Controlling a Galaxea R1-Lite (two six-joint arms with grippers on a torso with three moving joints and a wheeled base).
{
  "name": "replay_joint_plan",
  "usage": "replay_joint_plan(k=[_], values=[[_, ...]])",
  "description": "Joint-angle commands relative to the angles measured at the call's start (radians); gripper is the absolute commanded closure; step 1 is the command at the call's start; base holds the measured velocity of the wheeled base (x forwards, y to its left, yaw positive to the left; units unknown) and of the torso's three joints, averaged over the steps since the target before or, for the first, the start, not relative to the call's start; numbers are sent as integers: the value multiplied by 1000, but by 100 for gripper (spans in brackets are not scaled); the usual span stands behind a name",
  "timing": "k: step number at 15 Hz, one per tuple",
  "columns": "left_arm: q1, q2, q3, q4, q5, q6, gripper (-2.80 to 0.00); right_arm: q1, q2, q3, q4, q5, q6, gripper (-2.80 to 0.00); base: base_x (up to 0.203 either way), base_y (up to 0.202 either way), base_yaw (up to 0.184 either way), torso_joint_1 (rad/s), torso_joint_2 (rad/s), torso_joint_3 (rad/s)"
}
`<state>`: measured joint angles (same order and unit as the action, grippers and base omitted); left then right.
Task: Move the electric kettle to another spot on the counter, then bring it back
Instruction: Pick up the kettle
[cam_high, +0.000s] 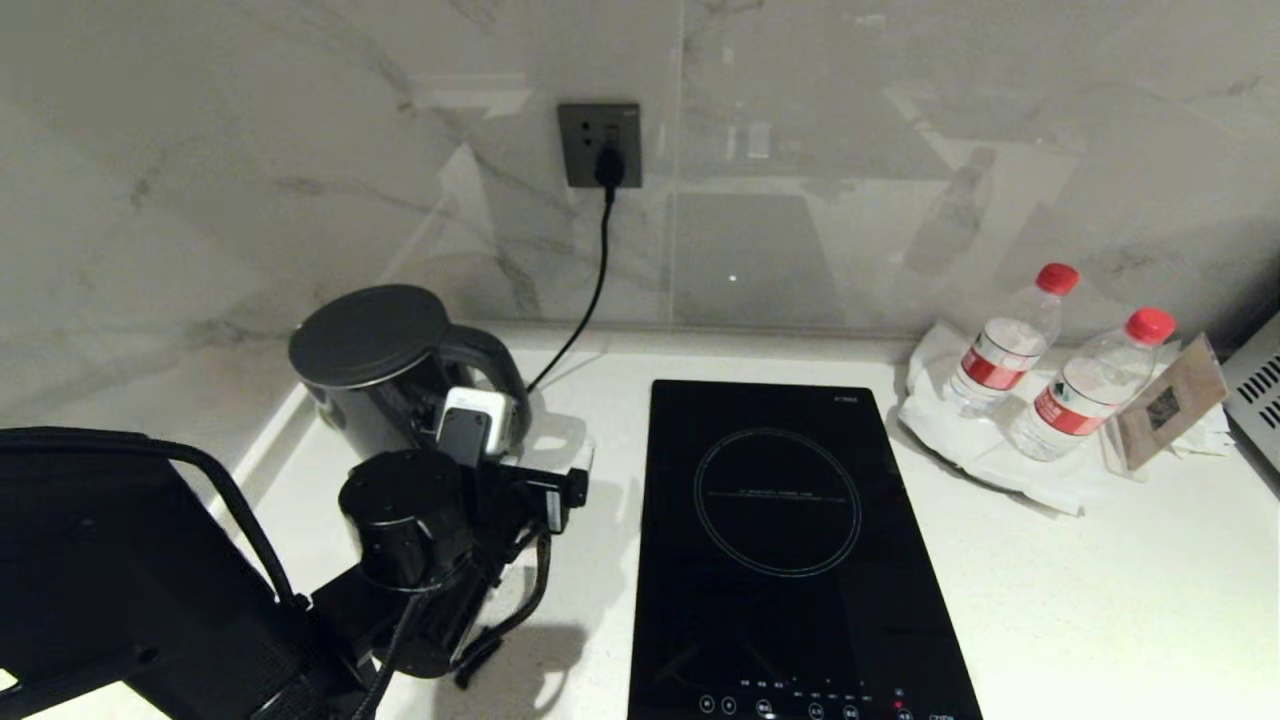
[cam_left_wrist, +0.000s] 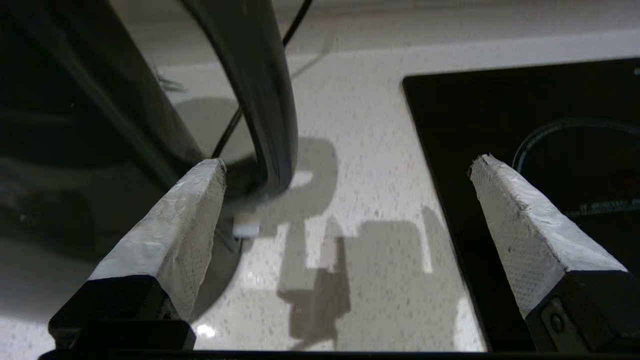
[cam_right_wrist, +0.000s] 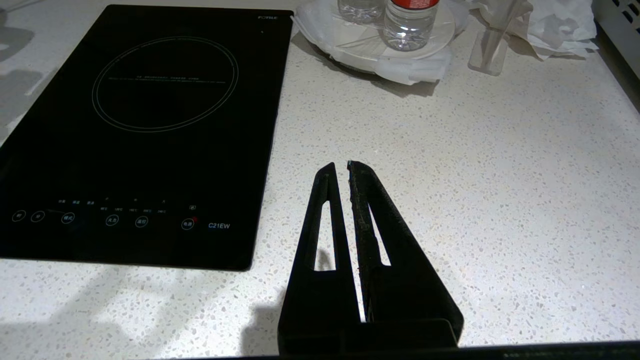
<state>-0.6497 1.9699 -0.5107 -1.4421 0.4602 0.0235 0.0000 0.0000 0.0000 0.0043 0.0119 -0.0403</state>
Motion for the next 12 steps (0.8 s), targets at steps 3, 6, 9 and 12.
replay_joint_plan(k=[3, 6, 9, 12], values=[[24, -17, -110, 66, -1, 7, -280, 0, 0, 0, 0, 0, -1, 0, 0, 0, 0, 0, 0, 0], [52, -4, -167, 103, -7, 7, -280, 0, 0, 0, 0, 0, -1, 0, 0, 0, 0, 0, 0, 0], [82, 11, -223, 145, -16, 7, -280, 0, 0, 0, 0, 0, -1, 0, 0, 0, 0, 0, 0, 0], [129, 46, -267, 151, -20, 10, -280, 0, 0, 0, 0, 0, -1, 0, 0, 0, 0, 0, 0, 0]])
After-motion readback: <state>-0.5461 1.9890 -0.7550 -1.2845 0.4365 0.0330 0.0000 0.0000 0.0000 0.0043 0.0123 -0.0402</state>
